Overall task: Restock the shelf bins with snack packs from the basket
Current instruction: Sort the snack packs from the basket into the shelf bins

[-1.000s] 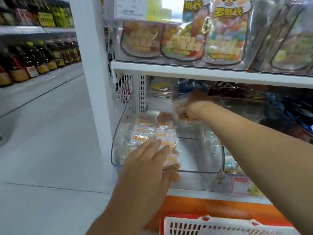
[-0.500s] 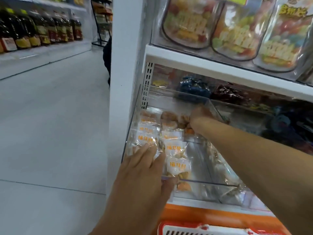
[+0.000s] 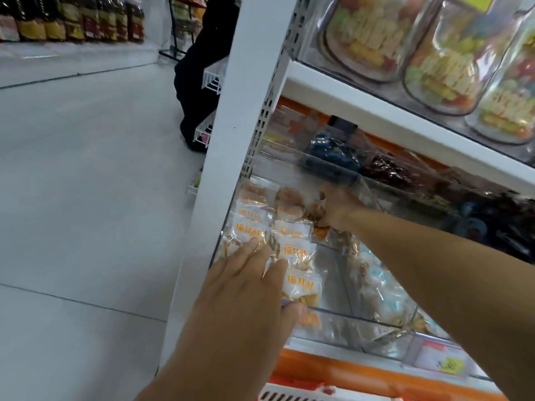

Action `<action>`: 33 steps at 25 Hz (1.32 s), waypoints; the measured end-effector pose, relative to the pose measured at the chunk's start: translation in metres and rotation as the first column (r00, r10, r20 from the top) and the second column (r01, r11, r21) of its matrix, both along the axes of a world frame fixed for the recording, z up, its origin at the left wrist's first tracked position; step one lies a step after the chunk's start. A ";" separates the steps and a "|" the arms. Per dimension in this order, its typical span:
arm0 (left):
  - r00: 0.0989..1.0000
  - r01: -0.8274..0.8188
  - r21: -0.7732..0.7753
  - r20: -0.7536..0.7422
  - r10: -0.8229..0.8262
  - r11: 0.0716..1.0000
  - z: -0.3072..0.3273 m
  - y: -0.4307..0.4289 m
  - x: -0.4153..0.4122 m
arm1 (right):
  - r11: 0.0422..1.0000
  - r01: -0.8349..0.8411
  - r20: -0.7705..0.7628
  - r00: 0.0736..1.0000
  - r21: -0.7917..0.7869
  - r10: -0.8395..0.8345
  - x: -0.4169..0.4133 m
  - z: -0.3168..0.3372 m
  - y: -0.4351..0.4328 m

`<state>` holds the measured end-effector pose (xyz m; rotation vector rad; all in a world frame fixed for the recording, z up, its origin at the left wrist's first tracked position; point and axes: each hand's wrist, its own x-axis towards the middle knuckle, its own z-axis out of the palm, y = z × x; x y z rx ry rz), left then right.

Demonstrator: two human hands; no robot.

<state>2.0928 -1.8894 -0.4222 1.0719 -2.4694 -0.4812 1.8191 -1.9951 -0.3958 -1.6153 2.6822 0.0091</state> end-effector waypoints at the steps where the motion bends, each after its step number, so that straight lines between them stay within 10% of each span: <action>1: 1.000 0.002 0.007 0.002 -0.002 1.000 0.005 0.001 0.000 | 1.000 0.002 0.007 1.000 -0.006 -0.002 0.003 0.002 0.002; 7: 0.999 0.002 -0.041 -0.053 -0.004 0.999 0.006 0.006 0.001 | 0.975 -0.140 0.205 0.963 -0.175 0.175 0.043 0.050 0.068; 13: 0.915 0.093 -0.225 -0.366 -0.172 0.970 0.001 0.055 -0.028 | 0.603 -0.003 0.401 0.744 -0.798 0.534 0.084 0.037 0.254; 16: 0.947 0.296 0.075 -0.149 -0.283 0.952 -0.040 0.103 -0.061 | 0.710 0.277 0.600 0.759 -0.647 0.251 0.059 -0.059 0.328; 18: 0.917 0.338 0.312 0.106 -0.386 0.888 -0.088 0.132 -0.080 | 0.861 0.426 0.674 0.725 -0.278 -0.142 0.032 -0.137 0.371; 22: 0.805 0.253 0.497 0.367 -0.466 0.830 -0.173 0.182 -0.091 | 0.892 0.261 0.580 0.685 0.368 -0.440 0.037 -0.222 0.425; 25: 0.835 0.059 0.569 0.423 -0.353 0.820 -0.208 0.209 -0.087 | 0.906 -0.010 0.720 0.611 0.424 -0.330 0.069 -0.238 0.430; 29: 0.901 -0.128 0.729 0.369 -0.229 0.673 -0.222 0.226 -0.080 | 0.874 -0.127 0.612 0.760 0.470 -0.218 0.095 -0.250 0.439; 33: 0.973 -0.191 0.951 0.152 0.173 0.243 -0.188 0.214 -0.077 | 0.982 0.040 0.721 0.674 0.184 -0.163 0.099 -0.230 0.436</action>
